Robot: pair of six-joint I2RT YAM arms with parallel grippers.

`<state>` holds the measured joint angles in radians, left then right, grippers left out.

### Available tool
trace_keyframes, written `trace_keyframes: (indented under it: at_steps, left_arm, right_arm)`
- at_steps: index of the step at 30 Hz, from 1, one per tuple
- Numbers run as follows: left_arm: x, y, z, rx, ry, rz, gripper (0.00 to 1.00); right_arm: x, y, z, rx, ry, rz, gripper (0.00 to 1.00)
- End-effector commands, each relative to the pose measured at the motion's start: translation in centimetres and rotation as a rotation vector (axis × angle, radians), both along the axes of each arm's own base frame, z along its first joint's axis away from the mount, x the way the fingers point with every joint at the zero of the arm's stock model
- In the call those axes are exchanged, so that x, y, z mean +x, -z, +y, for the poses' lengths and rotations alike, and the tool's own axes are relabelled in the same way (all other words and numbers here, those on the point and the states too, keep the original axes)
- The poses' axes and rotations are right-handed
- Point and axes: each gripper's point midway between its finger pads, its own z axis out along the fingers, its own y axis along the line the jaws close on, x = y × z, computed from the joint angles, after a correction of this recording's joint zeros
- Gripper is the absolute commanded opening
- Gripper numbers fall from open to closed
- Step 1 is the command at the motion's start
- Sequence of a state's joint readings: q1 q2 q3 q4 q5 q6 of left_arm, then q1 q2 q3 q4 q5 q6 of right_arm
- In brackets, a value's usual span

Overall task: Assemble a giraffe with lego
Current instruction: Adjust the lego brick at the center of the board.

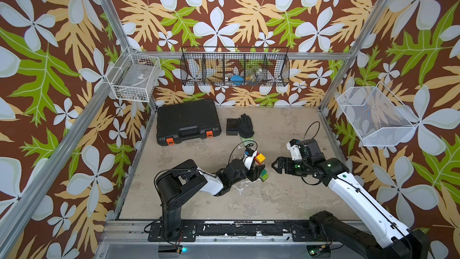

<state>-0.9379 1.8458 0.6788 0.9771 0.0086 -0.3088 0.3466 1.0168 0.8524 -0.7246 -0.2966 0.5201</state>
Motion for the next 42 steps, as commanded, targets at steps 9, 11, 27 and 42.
trace_keyframes:
  at_steps: [9, 11, 27, 42]
  left_arm:
    - [0.0, -0.4, -0.2, -0.018, 0.009, -0.025, 0.44]
    - [0.1, -0.5, -0.1, -0.016, 0.004, -0.028, 0.44]
    - [0.1, -3.0, 2.9, 0.165, -0.089, -0.029, 0.26]
    - [-6.7, -3.9, 12.6, 0.751, -0.107, 0.433, 0.25]
  right_arm:
    - [-0.1, 0.0, 0.0, 0.003, -0.015, 0.001, 0.96]
    - [-0.2, 0.0, -0.1, 0.001, -0.015, -0.001, 0.96]
    - [0.0, -0.6, -0.1, 0.027, 0.004, -0.036, 0.96]
    - [2.4, -5.6, -1.0, -0.029, -0.001, -0.282, 0.97]
